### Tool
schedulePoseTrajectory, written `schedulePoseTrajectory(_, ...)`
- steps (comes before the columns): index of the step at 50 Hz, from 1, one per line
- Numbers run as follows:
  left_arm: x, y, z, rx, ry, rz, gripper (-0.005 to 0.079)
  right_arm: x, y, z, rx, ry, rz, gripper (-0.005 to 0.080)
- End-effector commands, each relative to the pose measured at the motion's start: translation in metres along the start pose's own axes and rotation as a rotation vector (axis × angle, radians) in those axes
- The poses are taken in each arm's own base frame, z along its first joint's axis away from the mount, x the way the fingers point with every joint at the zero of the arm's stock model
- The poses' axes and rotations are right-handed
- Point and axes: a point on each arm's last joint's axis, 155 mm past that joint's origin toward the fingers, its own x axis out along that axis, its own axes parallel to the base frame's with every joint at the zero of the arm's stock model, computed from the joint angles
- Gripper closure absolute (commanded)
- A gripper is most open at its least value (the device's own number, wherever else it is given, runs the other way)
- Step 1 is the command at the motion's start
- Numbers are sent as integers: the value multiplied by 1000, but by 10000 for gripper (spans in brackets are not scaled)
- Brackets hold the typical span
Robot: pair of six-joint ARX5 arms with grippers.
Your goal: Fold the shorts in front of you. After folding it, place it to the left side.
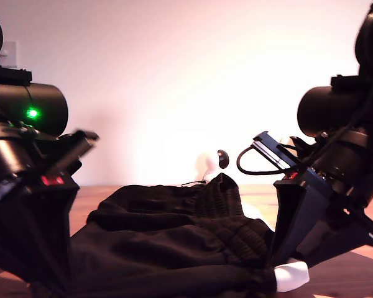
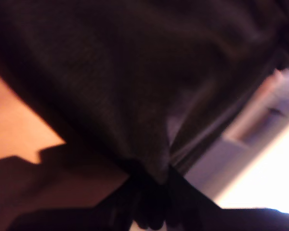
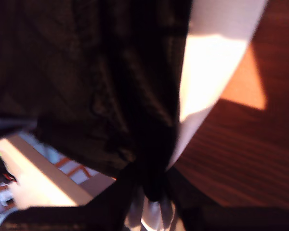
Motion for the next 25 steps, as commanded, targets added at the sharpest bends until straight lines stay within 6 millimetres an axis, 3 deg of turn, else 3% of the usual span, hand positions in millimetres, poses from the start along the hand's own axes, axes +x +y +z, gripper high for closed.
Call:
schedulePoseTrajectory(1, 9, 7, -23, -12, 80, 0, 766, 3, -2, -7, -13, 42, -14, 765)
schedulePoseTrajectory(14, 5, -11, -62, 15, 228, -81, 766, -12, 15, -33, -81, 140, -28, 765)
schedulePoseTrajectory(25, -20, -49, -78, 61, 231, -222, 766, -40, 35, -47, -147, 156, -28, 765)
